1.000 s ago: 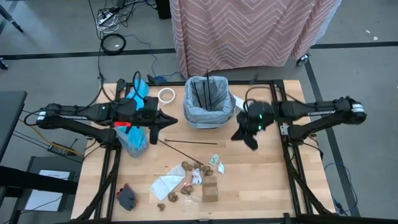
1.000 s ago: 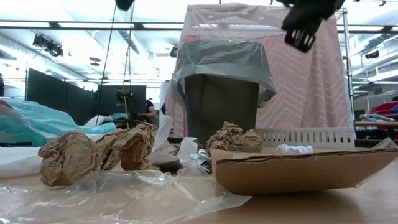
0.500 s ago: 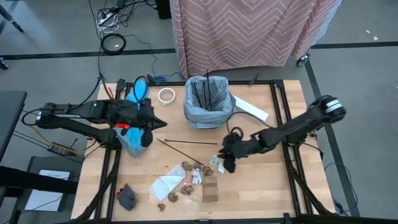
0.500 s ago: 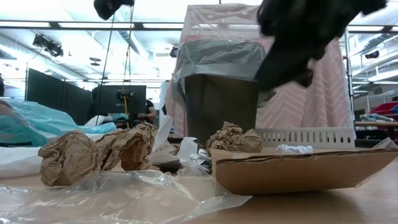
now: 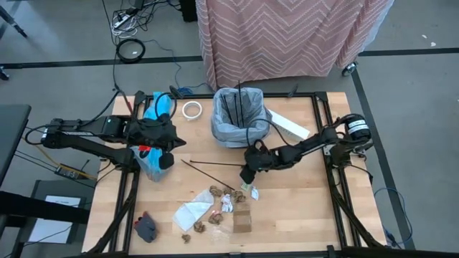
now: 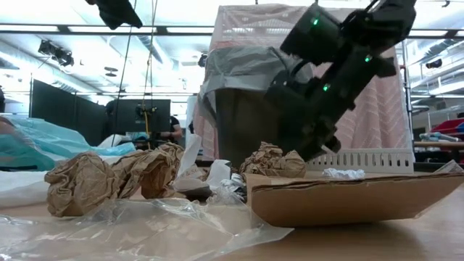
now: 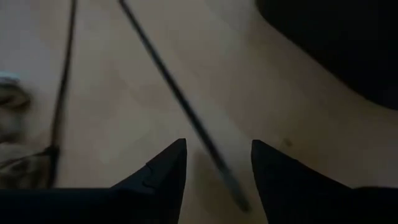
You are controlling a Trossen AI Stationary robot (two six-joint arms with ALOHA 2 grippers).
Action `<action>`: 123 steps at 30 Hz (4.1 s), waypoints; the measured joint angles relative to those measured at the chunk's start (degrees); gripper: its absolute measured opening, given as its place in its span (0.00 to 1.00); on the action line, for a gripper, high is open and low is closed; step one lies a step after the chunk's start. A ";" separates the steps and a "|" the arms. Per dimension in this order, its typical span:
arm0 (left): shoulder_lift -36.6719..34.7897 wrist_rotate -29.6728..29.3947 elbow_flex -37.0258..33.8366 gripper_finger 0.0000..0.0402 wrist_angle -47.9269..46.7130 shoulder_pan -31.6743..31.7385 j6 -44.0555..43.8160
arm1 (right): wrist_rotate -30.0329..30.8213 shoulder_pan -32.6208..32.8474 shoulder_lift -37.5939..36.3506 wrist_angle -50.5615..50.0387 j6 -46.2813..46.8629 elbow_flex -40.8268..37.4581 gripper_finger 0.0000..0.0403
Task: Place trash/remove bag and relplace
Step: Put the zip tie into the trash bin, then put the brown napkin into the trash bin
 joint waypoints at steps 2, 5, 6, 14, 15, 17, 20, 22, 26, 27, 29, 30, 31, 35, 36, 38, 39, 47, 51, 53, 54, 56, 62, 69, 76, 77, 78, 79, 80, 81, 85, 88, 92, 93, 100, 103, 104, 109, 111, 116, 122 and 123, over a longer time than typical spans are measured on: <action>-0.02 -0.16 0.00 0.04 -0.07 0.00 0.17 | -0.30 -1.02 0.78 0.06 -0.04 0.01 0.42; -0.02 -0.14 0.00 0.04 -0.28 0.00 1.01 | -2.21 -1.89 1.50 0.01 -0.82 0.17 0.41; -0.02 -0.14 0.00 0.04 -0.48 0.00 1.30 | -2.35 -1.87 1.60 -0.15 -1.43 0.24 0.40; -0.02 -1.29 -0.02 0.04 -2.82 0.00 1.44 | -1.29 1.40 1.72 -2.83 -2.90 0.26 0.27; -0.02 -1.63 0.00 0.04 -2.83 0.00 1.39 | -1.50 1.67 1.72 -3.59 -2.44 0.30 0.26; -0.02 -1.71 -0.02 0.04 -2.78 0.00 1.27 | -1.83 2.06 1.69 -5.49 -0.82 0.33 0.21; -0.02 -1.71 0.00 0.04 -2.78 0.00 1.23 | -3.16 2.09 1.61 -7.50 1.58 0.33 0.06; -0.02 -1.71 0.00 0.04 -2.78 0.00 1.17 | -3.65 2.18 1.59 -7.59 3.20 0.33 0.02; -0.02 -1.73 -0.01 0.04 -2.77 0.00 0.86 | -4.08 3.21 0.10 -8.23 7.84 0.10 0.00; -0.02 -1.73 0.00 0.04 -2.77 0.00 0.53 | -3.92 3.88 -0.70 -8.58 9.03 0.02 0.00; -0.02 -1.95 0.00 0.04 -2.69 0.00 0.13 | -4.52 5.64 -2.98 -10.24 10.83 -0.27 0.00; -0.02 -2.39 0.00 0.04 -2.63 0.00 0.11 | -5.13 6.68 -4.42 -11.45 11.51 -0.21 0.00; -0.02 -3.11 0.00 0.04 -2.52 0.00 0.13 | -4.97 7.79 -6.11 -12.31 11.79 0.43 0.00; -0.02 -4.42 0.00 0.04 -2.47 0.00 0.10 | -2.17 11.76 -13.37 -15.81 11.36 5.15 0.00; -0.02 -4.47 0.00 0.04 -2.38 0.00 0.11 | -1.02 12.73 -14.71 -17.48 10.51 6.28 0.00; -0.02 -4.48 0.00 0.04 -2.31 0.00 0.11 | 1.24 14.36 -17.43 -20.63 8.82 9.41 0.00; -0.02 -4.64 0.00 0.04 -2.18 0.00 0.11 | 2.75 15.02 -18.94 -22.09 7.88 11.49 0.00; -0.02 -5.95 -0.02 0.04 -2.05 0.00 0.11 | 19.66 13.58 -24.69 -30.05 -10.45 27.67 0.00; -0.02 -6.70 0.00 0.04 -2.03 0.02 -0.05 | 23.06 9.48 -25.03 -30.22 -18.42 33.18 0.00; -0.02 -6.72 -0.01 0.04 -2.10 0.02 -0.27 | 17.17 7.03 -24.69 -30.37 -20.09 33.77 0.01; -0.02 -6.72 0.00 0.04 -2.08 0.00 -0.30 | 12.70 6.14 -24.18 -31.01 -19.84 33.79 0.02; -0.02 -6.72 -0.01 0.04 -2.17 0.01 -0.35 | 3.43 5.29 -21.29 -33.61 -17.12 33.81 0.05; -0.02 -6.87 -0.01 0.04 -2.24 0.01 -0.45 | -18.40 8.48 -6.85 -34.47 -12.36 33.64 0.22; 0.00 -6.88 -0.01 0.04 -2.40 0.02 -0.46 | -18.35 8.83 5.54 -29.88 -11.99 33.64 0.32; 0.00 -6.87 -0.02 0.04 -2.64 0.01 -0.39 | -16.93 5.55 10.25 -22.81 -14.45 33.77 0.30; 0.00 -6.87 -0.02 0.04 -2.61 0.00 -0.39 | -16.83 4.92 11.06 -22.67 -14.47 33.77 0.29; 0.00 -6.87 -0.02 0.04 -2.62 0.02 -0.39 | -16.71 4.35 11.75 -22.77 -14.43 33.75 0.29; 0.02 -6.87 -0.02 0.04 -2.76 0.02 -0.39 | -16.77 3.94 12.41 -22.99 -14.46 33.73 0.29; 0.02 -6.87 -0.02 0.04 -2.78 0.02 -0.39 | -17.26 3.60 12.97 -22.96 -14.59 33.73 0.30; 0.02 -6.87 -0.02 0.04 -2.82 0.01 -0.37 | -17.98 3.48 13.34 -22.87 -14.82 33.73 0.30; 0.01 -6.85 -0.02 0.04 -3.06 0.00 -0.32 | -19.79 3.70 15.12 -23.17 -14.89 33.71 0.29; 0.02 -6.85 -0.02 0.04 -3.11 0.00 -0.17 | -19.82 4.73 15.13 -23.56 -14.38 33.70 0.29; 0.02 -6.86 -0.02 0.04 -3.31 0.00 -0.12 | -18.11 6.57 15.11 -25.40 -14.38 33.70 0.29; 0.02 -6.85 -0.02 0.04 -3.47 0.00 -0.11 | -17.95 6.95 15.11 -25.35 -14.43 33.70 0.29; 0.02 -6.85 -0.02 0.04 -3.36 0.00 -0.12 | -12.99 8.50 15.11 -27.66 -14.66 33.70 0.27; 0.02 -6.85 -0.02 0.04 -3.35 0.00 -0.30 | -12.58 8.46 15.12 -26.58 -14.74 33.70 0.24; 0.02 -6.85 -0.02 0.04 -3.38 0.00 -0.32 | -12.60 8.40 15.40 -25.76 -14.93 33.70 0.24; 0.02 -6.85 -0.02 0.04 -3.42 0.00 -0.41 | -14.74 8.40 16.85 -22.07 -14.73 33.77 0.24; 0.02 -6.80 -0.02 0.04 -3.43 0.00 -0.46 | -15.82 8.41 17.06 -23.24 -14.59 33.70 0.24; 0.00 -6.85 -0.02 0.04 -3.54 0.00 -0.44 | -15.89 8.40 17.50 -25.41 -13.70 33.79 0.06; 0.02 -6.83 -0.04 0.04 -3.59 0.00 -0.37 | -16.39 8.08 15.97 -27.42 -11.50 34.48 0.00; 0.02 -6.83 -0.04 0.04 -3.59 0.00 -0.37 | -15.48 8.07 15.01 -27.89 -11.82 35.15 0.00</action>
